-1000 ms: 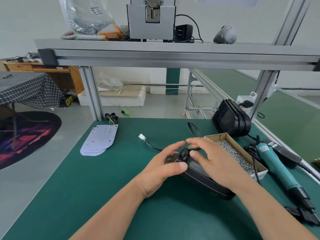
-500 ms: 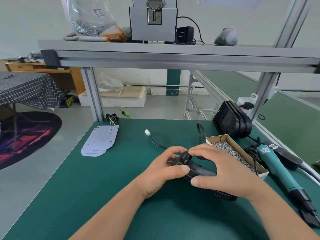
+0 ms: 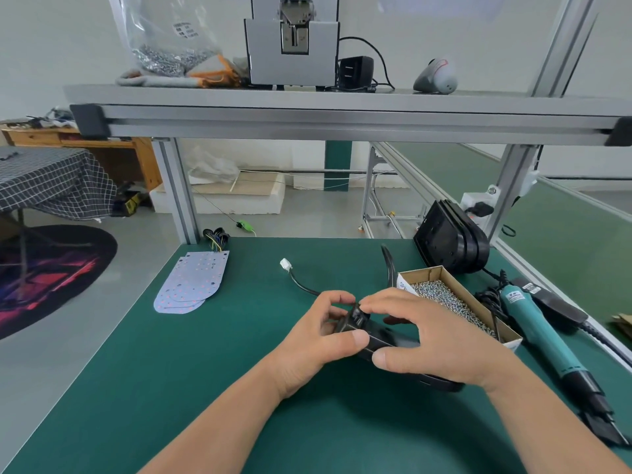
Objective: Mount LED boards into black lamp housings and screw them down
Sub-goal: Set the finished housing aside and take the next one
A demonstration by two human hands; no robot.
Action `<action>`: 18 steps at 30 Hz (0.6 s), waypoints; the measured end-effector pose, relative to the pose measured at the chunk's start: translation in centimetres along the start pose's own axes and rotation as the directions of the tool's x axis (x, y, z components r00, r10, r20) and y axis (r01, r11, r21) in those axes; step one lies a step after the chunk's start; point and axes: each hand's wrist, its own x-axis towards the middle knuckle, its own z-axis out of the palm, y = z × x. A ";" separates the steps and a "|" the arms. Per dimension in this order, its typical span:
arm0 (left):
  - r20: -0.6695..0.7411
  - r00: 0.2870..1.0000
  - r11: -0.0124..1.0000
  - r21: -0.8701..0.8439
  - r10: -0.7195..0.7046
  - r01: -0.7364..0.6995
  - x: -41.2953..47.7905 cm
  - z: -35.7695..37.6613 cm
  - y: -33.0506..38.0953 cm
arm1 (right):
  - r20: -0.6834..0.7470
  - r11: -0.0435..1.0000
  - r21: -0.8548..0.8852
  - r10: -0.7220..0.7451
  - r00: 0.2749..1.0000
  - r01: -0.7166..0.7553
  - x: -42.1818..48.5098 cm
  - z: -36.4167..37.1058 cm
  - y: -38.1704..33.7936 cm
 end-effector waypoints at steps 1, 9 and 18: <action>0.004 1.000 1.000 -0.001 0.004 -0.004 0.0 0.0 0.0 | 0.001 1.000 -0.012 0.003 1.000 -0.003 0.0 0.0 0.0; -0.006 1.000 1.000 -0.003 0.013 -0.013 0.1 0.0 -0.3 | -0.023 0.992 -0.110 0.064 0.998 -0.066 0.5 0.0 -0.4; 0.000 1.000 1.000 -0.001 -0.011 0.011 0.0 -0.1 -0.5 | 0.062 0.985 -0.150 0.100 0.993 -0.090 -0.5 -0.4 -0.9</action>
